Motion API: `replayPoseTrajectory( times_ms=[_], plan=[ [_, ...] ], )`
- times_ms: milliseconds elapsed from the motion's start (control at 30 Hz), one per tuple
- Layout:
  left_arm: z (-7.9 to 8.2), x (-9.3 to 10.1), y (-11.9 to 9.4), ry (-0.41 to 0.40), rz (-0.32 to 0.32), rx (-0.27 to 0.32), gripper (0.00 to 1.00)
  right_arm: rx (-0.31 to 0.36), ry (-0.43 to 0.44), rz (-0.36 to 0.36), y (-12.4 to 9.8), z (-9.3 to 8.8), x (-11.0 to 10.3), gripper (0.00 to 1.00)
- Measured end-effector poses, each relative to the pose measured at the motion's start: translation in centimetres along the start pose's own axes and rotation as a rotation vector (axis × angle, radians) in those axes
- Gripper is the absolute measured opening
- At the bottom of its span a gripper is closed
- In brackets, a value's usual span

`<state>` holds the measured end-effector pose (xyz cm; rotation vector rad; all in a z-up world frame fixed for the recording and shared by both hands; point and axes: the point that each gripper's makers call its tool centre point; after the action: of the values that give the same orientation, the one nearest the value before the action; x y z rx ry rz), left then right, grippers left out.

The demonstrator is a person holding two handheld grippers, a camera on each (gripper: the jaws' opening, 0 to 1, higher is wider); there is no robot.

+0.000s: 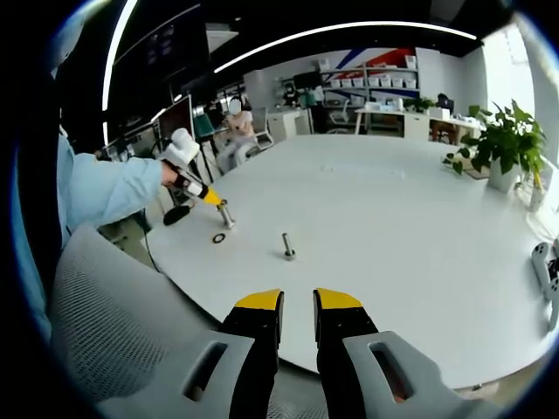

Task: Place the washer onto the threaded stud by aligning its center hole with the stud, sliding it down to the base, and recovering from edge contact or off-axis alignment until the washer reaches the visible bottom stop.

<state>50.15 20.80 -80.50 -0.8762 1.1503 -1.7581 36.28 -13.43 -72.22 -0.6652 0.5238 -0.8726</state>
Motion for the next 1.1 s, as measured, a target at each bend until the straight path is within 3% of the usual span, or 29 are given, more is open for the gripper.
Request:
replayPoseTrajectory(
  times_ms=[267, 567, 1100],
  plan=[
    [0.4, 0.7, -0.5, -0.060, -0.087, 0.009, 0.02, -0.001, 0.000, 0.001, 0.0, 0.0, 0.0, 0.16],
    [0.1, -0.2, -0.6, -0.018, -0.042, 0.018, 0.02, -0.003, 0.000, 0.000, 0.0, 0.0, 0.0, 0.16],
    [-0.7, -0.1, -0.3, -0.010, -0.048, 0.004, 0.02, -0.006, 0.003, -0.006, 0.0, -0.1, 0.1, 0.16]
  ],
)
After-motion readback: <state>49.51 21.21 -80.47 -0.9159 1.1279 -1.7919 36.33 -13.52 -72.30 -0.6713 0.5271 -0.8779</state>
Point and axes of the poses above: the point that each gripper's makers call its tool centre point, and the gripper's own axes: y roughly forward along the fingers, x roughly to its right, z roughly out of its top, and after that the axes turned 13 degrees about -x, right-handed
